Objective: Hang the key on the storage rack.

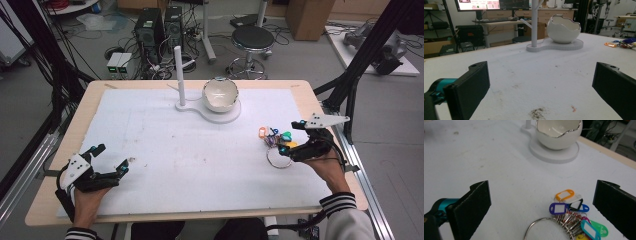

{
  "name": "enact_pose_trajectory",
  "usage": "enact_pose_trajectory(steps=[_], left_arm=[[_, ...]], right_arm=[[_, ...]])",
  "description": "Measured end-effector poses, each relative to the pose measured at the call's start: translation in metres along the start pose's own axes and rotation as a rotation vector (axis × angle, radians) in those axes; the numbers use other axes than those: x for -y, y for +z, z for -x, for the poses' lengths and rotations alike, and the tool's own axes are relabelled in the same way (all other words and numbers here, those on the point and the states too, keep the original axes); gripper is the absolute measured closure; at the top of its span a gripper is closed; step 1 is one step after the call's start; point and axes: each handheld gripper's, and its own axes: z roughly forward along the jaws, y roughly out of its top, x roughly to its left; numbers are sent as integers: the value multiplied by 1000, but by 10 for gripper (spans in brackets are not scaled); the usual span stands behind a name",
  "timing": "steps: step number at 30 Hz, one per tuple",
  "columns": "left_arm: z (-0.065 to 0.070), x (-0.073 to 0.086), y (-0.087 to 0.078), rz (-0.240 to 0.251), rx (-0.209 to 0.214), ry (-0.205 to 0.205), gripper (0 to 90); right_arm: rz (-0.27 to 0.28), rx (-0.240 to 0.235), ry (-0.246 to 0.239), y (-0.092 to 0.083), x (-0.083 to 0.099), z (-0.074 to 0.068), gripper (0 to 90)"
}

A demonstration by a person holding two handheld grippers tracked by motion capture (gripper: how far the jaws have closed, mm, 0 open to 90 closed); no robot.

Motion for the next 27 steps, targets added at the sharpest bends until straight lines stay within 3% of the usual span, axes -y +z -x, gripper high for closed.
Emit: enact_pose_trajectory(steps=[1,3,4,5,7,8,11,12,13,16,27], left_arm=[[0,0,0,0,0,0,17],[0,0,0,0,-1,0,17],[0,0,0,-1,-2,1,17],[0,0,0,-1,-1,0,17],[0,0,0,-1,-1,-1,17],[0,0,0,-1,-2,1,17],[0,0,0,-2,-1,0,17],[0,0,0,-2,-1,0,17],[0,0,0,-2,-1,0,17],[0,0,0,-2,-1,0,17],[0,0,0,-2,0,1,17]], right_arm=[[0,0,0,0,0,0,10],[-72,-27,-21,4,-4,1,10],[-72,-27,-21,4,-4,1,10],[-121,-41,-44,8,-5,1,10],[-143,-48,-54,10,-6,1,10],[-190,-56,-68,14,-6,1,10],[-226,-69,-85,18,-6,1,11],[-269,-76,-94,22,-5,1,11],[-269,-76,-94,22,-5,1,11],[-346,-105,-119,29,-2,2,43],[-484,-138,-167,46,3,1,52]])
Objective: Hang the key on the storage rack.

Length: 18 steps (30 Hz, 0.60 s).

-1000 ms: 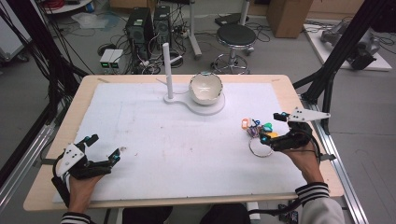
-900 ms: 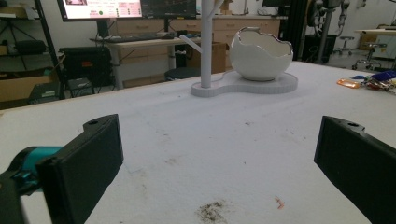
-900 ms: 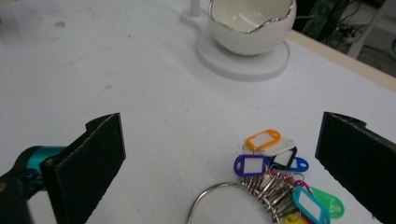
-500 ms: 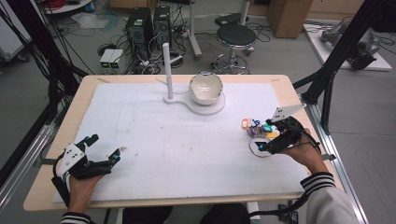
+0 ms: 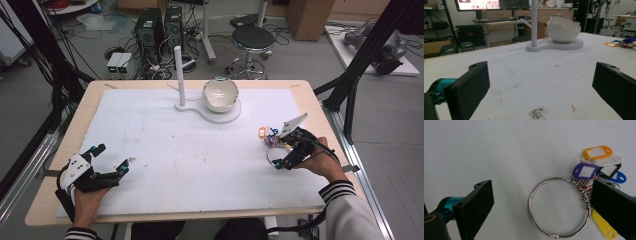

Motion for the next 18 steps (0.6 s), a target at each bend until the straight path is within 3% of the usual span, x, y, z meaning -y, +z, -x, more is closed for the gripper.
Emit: enact_pose_trajectory(steps=[8,12,13,18], left_arm=[[0,0,0,1,0,5,17],[0,0,0,1,1,2,17],[0,0,0,1,1,4,17],[0,0,0,2,1,4,17]], right_arm=[[-111,-21,-39,11,0,-2,75],[-137,-26,-47,14,0,-2,83],[-153,-39,-51,15,0,-1,146],[-183,-49,-64,19,0,-1,168]])
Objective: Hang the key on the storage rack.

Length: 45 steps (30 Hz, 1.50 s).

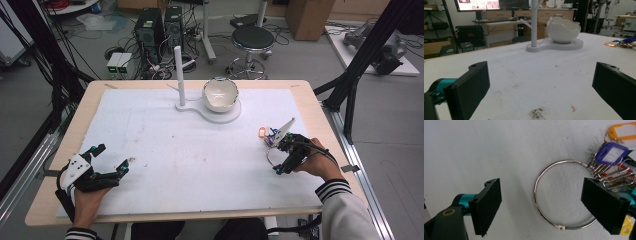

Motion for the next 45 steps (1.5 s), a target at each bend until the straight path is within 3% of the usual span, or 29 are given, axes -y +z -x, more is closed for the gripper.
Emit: enact_pose_trajectory(steps=[12,20,45], left_arm=[[0,0,0,0,0,1,17],[0,0,0,1,1,-1,17],[0,0,0,0,1,1,17]], right_arm=[[-99,-11,-42,9,-1,-1,262],[-147,-8,-57,12,-3,-1,391],[-229,-5,-100,18,-9,-3,652]])
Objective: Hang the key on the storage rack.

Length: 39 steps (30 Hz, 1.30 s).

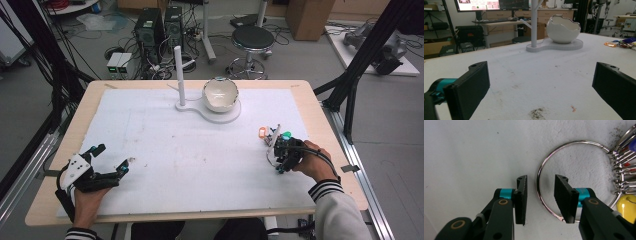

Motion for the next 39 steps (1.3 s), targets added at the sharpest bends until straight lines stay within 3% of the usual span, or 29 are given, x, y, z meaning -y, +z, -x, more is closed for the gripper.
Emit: enact_pose_trajectory(steps=[18,33,35,36,39], left_arm=[[0,0,0,4,0,-2,17],[0,0,0,8,2,-4,17],[0,0,-1,8,3,-3,17],[0,0,-1,7,1,-3,17],[0,0,-1,8,1,-3,17]], right_arm=[[-23,-10,-46,3,-3,-1,739],[-84,-11,-74,5,-11,-2,803],[-73,-12,-98,6,-11,-1,825],[-86,-15,-83,5,-11,-3,847],[-86,-7,-98,6,-12,-5,865]])
